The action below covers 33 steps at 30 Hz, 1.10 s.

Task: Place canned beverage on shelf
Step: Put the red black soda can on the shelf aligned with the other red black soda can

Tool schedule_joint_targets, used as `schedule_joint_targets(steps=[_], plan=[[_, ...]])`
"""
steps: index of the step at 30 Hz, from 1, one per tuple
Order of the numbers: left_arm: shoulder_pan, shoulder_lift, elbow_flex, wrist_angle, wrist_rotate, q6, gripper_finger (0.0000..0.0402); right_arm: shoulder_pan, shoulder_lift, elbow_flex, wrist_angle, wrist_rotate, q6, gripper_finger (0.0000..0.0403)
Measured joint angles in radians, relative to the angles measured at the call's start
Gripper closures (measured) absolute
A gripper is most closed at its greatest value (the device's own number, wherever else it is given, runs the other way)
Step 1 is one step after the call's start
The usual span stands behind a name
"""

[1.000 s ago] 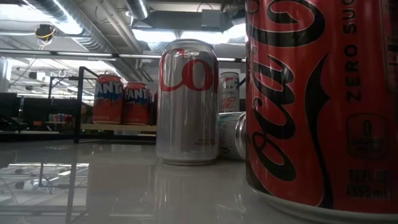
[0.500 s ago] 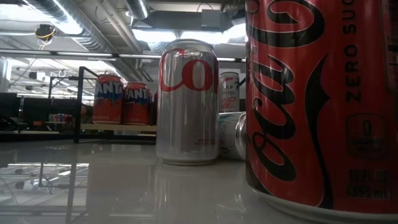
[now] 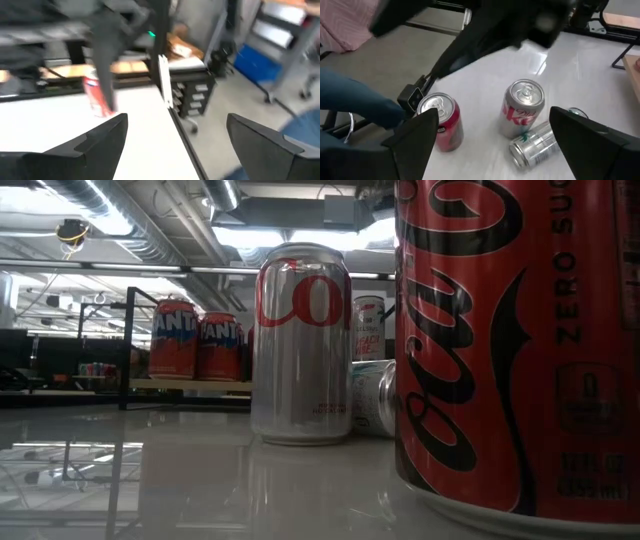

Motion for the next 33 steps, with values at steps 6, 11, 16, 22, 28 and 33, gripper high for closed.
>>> schedule_joint_targets(steps=[6, 11, 16, 22, 28, 33], plan=[[-0.023, 0.064, 0.004, -0.031, 0.026, 0.035, 0.0068, 0.000, 0.005, 0.000, -0.006, -0.002, 0.057, 0.0031], [-0.032, 0.085, 0.004, -0.024, -0.016, 0.034, 0.0068, 0.000, 0.005, 0.000, -0.006, -0.002, 0.073, 0.0031], [-0.032, 0.088, 0.004, -0.024, -0.026, -0.018, 0.0068, 0.000, 0.005, 0.000, -0.006, -0.002, 0.073, 0.0031], [-0.032, 0.090, 0.004, -0.022, 0.003, 0.003, 0.0068, 0.000, 0.005, 0.000, -0.006, -0.002, 0.073, 0.0031], [-0.032, 0.090, 0.004, -0.022, 0.043, 0.216, 0.0068, 0.000, 0.006, 0.000, -0.006, -0.002, 0.073, 0.0031], [-0.019, 0.100, 0.004, -0.032, 0.047, 0.264, 0.0068, 0.000, 0.006, 0.000, -0.006, 0.015, 0.073, 0.0031]])
